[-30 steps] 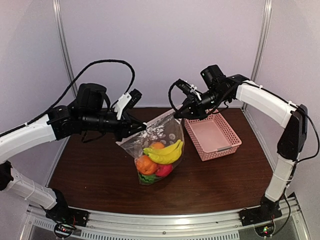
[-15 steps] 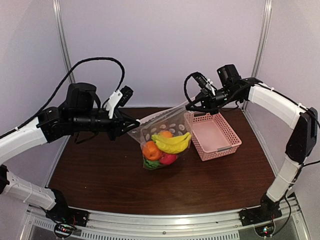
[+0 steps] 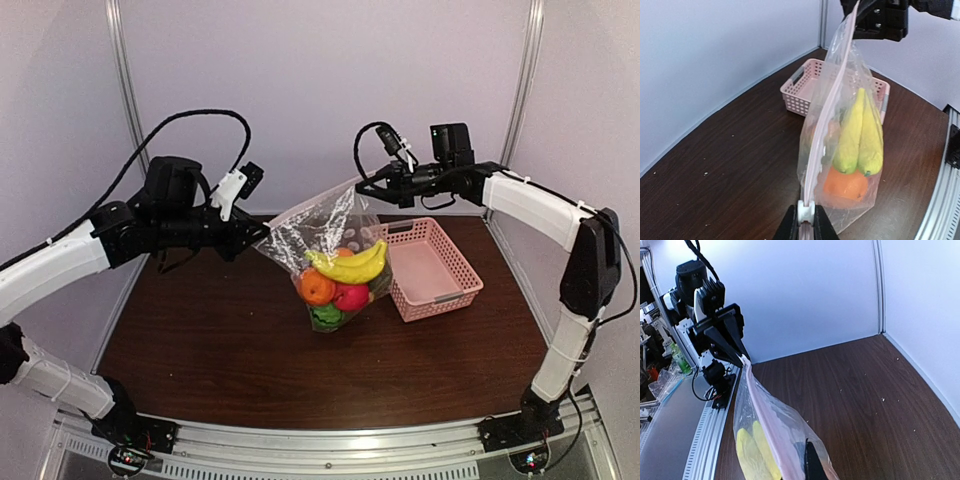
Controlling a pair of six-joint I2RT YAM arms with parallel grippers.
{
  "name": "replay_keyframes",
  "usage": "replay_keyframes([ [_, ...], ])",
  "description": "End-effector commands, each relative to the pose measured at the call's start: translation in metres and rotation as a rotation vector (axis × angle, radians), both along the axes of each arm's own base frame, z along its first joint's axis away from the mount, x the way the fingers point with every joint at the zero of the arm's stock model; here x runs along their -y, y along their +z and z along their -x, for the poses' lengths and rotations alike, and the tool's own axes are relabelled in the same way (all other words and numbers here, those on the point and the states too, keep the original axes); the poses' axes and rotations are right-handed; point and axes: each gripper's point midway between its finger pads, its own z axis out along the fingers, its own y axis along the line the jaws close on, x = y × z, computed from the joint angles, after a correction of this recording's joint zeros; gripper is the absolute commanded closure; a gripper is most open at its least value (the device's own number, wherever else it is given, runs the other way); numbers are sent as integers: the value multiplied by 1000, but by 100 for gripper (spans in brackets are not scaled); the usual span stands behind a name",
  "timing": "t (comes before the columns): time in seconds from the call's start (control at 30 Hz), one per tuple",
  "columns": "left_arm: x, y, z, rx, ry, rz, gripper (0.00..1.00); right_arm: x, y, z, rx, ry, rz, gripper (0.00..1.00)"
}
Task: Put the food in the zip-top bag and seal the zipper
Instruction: Zip the zipper of the food storage bag, then place the zipper food storage bag at the center of the board.
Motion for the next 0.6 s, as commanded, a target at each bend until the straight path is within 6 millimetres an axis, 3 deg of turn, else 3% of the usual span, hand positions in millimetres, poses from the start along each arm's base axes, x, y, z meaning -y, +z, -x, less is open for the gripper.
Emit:
replay_keyframes([
  [0.0, 4, 50, -42, 146, 34, 33, 88, -14, 61, -37, 42, -46, -176, 100],
  [0.1, 10, 62, -39, 169, -18, 17, 88, -14, 74, -31, 60, -35, -220, 100],
  [0.2, 4, 55, -29, 163, -35, 7, 88, -9, 49, -21, 52, -33, -174, 100],
  [0.33, -1, 17, 1, 64, -109, 14, 84, 2, -22, 1, 37, -33, 5, 96],
  [0.43, -3, -26, 29, -95, -161, 40, 77, 11, -87, 33, -3, 3, 177, 90],
  [0.5, -5, -53, 46, -198, -189, 54, 63, 17, -129, 59, -10, 52, 306, 75],
  [0.57, -6, -70, 63, -278, -230, 54, 53, 26, -152, 87, -20, 143, 409, 62],
])
